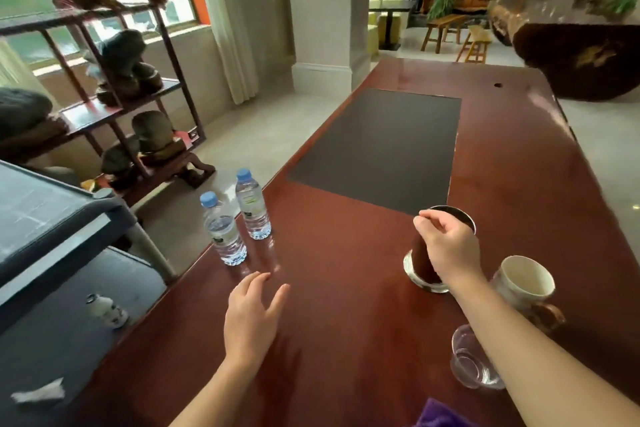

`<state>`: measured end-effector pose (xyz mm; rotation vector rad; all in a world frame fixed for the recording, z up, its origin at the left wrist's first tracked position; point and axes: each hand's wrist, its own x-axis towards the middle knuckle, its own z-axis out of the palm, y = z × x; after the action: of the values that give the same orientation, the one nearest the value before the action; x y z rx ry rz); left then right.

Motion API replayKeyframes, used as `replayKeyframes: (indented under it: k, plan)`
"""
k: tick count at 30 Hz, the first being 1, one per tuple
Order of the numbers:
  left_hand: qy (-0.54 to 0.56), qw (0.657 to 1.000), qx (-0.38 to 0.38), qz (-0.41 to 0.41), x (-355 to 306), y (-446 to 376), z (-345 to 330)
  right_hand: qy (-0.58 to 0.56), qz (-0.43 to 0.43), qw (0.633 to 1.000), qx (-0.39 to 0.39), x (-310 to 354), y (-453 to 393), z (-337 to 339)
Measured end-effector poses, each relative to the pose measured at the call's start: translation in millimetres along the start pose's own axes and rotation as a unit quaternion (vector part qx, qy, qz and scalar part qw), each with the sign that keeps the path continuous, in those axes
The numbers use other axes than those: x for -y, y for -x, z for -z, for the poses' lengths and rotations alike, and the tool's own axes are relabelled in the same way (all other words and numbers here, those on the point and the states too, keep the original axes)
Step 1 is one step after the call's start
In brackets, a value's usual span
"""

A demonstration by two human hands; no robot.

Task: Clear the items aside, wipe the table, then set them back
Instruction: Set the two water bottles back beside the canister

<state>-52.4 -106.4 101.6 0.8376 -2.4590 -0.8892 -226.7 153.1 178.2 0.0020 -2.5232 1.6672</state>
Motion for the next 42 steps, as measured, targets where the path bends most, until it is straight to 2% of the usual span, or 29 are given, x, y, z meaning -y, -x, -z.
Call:
replayKeyframes:
  k: [5,13,21,25,31,36,39,42]
  plan:
    - [-0.032,0.999,-0.027,0.030,42.8,-0.6,31.5,0.013,0.039,0.997,0.069,24.9,6.7,-69.3]
    - [-0.039,0.995,-0.043,0.081,86.5,-46.2,67.1,0.047,0.048,0.986,0.152,46.9,11.9,-166.9]
    - [0.008,0.996,-0.009,0.091,96.1,-114.6,60.1,0.108,0.027,0.975,0.195,56.7,-7.9,-238.6]
    - [0.065,0.993,0.015,0.101,93.8,-146.5,47.4,0.138,0.013,0.965,0.221,60.8,-18.8,-270.4]
    - [0.154,0.982,0.048,0.094,87.4,-180.9,25.2,0.083,-0.024,0.961,0.264,70.7,-26.1,-316.9]
    - [0.187,0.978,0.047,0.075,86.3,-195.7,13.8,-0.019,-0.026,0.967,0.255,71.1,-25.7,-351.5]
    - [0.193,0.977,0.034,0.086,87.4,-198.8,9.4,-0.038,-0.027,0.973,0.224,70.3,-24.1,-364.3]
    - [0.192,0.977,0.032,0.082,89.6,-200.2,5.1,-0.007,-0.030,0.981,0.191,68.9,-23.2,-371.2]
